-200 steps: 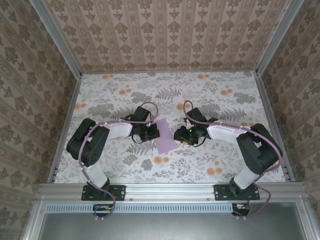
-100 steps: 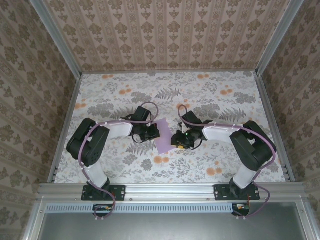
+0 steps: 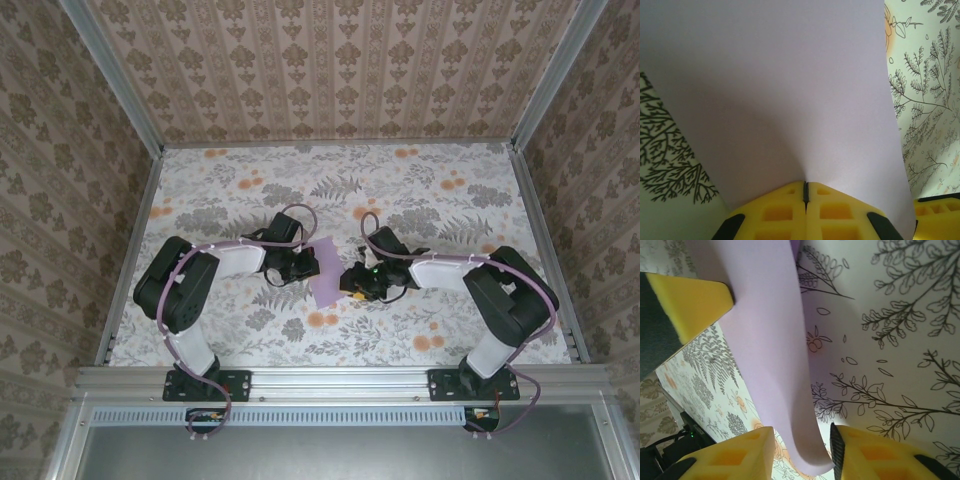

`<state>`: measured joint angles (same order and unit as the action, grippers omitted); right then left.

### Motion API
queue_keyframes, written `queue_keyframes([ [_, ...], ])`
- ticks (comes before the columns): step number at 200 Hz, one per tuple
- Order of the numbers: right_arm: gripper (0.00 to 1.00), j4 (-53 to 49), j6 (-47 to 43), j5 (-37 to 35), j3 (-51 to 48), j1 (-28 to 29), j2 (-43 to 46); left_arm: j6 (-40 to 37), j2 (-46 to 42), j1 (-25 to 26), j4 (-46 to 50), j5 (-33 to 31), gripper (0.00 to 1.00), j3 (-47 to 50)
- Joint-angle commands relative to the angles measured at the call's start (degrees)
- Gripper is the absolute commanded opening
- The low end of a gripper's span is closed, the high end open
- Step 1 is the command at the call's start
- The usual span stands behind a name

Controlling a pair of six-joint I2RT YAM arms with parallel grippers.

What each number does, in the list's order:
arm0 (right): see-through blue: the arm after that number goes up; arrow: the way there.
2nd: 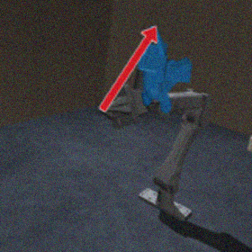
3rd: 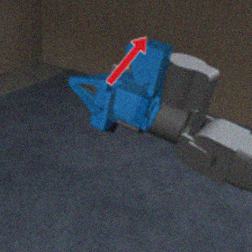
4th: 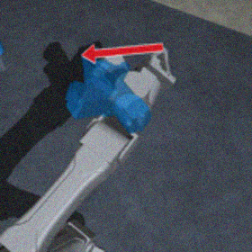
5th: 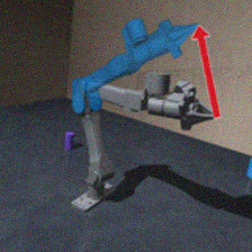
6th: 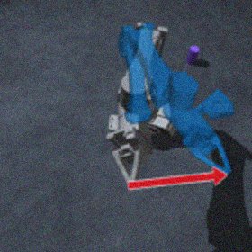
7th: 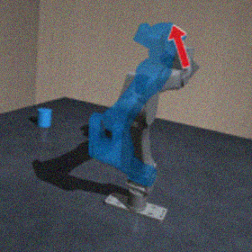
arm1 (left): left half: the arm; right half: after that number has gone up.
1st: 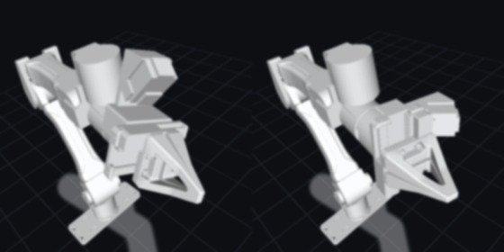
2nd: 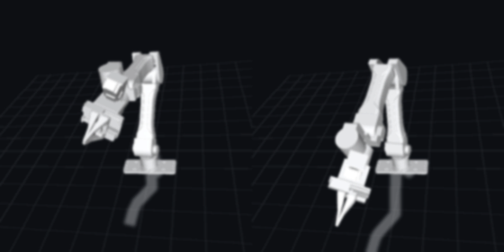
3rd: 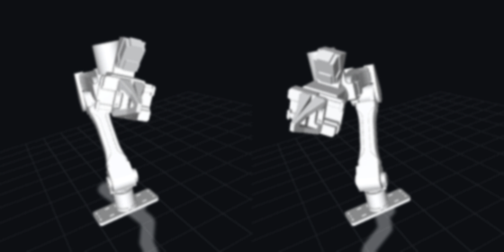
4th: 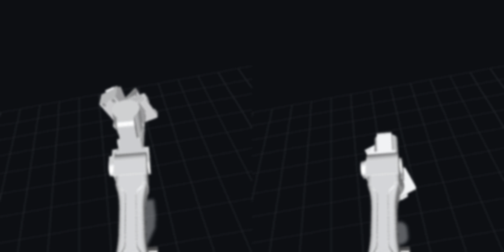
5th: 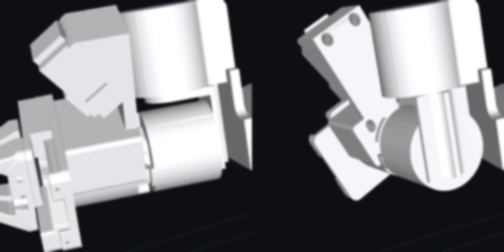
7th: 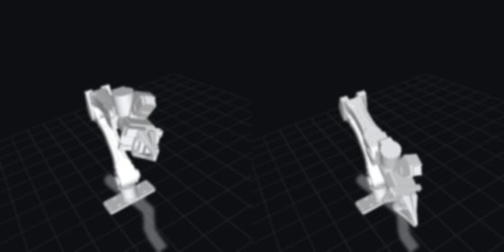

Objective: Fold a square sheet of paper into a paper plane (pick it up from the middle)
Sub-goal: Third fold the triangle at the center of the table.

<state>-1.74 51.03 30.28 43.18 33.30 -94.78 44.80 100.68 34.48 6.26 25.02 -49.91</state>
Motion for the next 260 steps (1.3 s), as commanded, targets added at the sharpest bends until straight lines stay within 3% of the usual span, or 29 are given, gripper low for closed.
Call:
queue_keyframes([
  [1,0.39,4.3,-0.3,0.1,-0.6,-1.1,1.4,-1.5,3.0,0.0,5.2,-4.1,0.01,0.8],
  [77,0.36,5.7,1.3,4.8,-0.4,-2.1,-1.0,-1.7,2.9,-0.5,4.8,-3.2,0.01,0.7],
  [201,0.03,-2.3,5.7,1.3,-0.7,-1.4,3.0,-3.1,1.4,-0.7,2.8,-0.8,0.02,-0.6],
  [260,0.00,-6.8,7.5,-1.1,2.3,0.1,2.7,-2.9,-4.9,-5.5,-0.6,0.0,0.12,0.2],
])
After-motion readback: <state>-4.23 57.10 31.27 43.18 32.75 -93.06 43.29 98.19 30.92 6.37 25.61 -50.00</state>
